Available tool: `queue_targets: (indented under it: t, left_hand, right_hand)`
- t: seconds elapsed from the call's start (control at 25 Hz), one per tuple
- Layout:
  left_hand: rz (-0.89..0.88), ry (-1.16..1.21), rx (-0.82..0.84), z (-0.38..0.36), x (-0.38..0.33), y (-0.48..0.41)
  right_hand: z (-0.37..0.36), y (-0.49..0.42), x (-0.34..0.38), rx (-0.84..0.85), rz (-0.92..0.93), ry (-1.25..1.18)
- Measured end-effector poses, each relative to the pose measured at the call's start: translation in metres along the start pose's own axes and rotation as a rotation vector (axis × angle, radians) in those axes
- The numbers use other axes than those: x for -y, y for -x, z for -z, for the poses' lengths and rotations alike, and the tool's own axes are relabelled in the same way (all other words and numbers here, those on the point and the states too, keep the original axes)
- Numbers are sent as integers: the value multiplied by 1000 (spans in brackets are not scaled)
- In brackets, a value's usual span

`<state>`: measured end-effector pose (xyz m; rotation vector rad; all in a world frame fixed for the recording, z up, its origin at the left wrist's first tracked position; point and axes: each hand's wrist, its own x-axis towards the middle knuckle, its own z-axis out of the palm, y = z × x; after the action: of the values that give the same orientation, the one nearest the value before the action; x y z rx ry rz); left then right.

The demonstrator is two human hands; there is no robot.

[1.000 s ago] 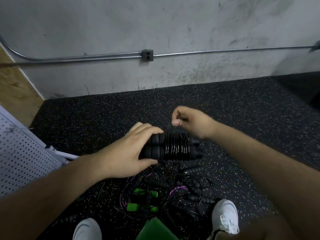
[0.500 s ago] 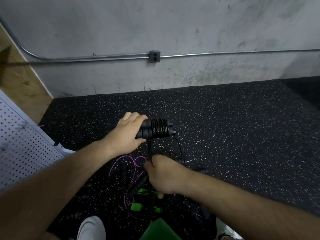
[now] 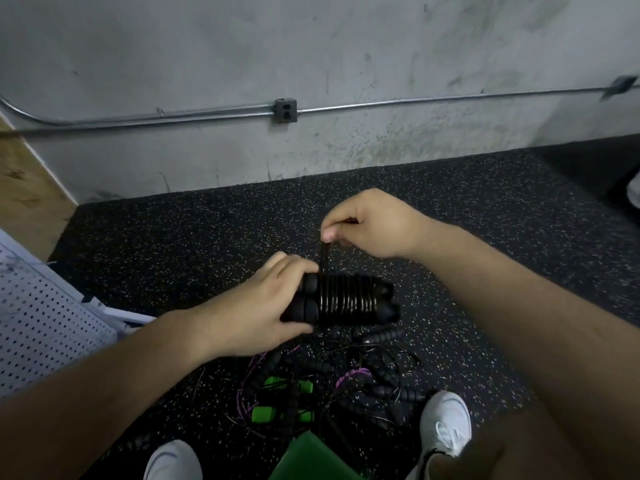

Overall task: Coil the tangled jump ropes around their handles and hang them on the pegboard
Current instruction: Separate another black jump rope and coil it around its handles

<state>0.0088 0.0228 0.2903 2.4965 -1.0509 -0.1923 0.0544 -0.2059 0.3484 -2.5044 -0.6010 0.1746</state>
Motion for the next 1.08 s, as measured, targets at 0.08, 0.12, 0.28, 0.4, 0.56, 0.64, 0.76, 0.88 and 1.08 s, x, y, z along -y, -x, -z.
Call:
queue_targets:
  t: [0.08, 0.12, 0.28, 0.4, 0.56, 0.64, 0.76, 0.88, 1.08]
  left_hand:
    - [37, 204, -97, 11, -15, 3]
    - [48, 284, -172, 16, -16, 3]
    - [186, 419, -345, 19, 4, -4]
    - [318, 396, -313, 10, 22, -6]
    - [378, 423, -335, 7, 19, -10]
    - [407, 530, -382, 10, 17, -12]
    - [360, 664, -476, 12, 15, -14]
    - [315, 731, -553, 17, 11, -14]
    - [326, 1062, -583, 26, 6, -18]
  right_hand:
    - [-4, -1, -16, 16, -95, -376]
    - [-13, 0, -18, 43, -133, -511]
    - [-64, 6, 17, 60, -267, -555]
    - [-88, 4, 38, 2, -249, -506]
    - [-95, 4, 36, -123, -246, -409]
    - [-93, 5, 40, -214, -223, -424]
    - [-83, 11, 49, -305, -172, -479]
    - [-74, 17, 57, -343, -118, -625]
    - [-71, 14, 53, -468, -60, -853]
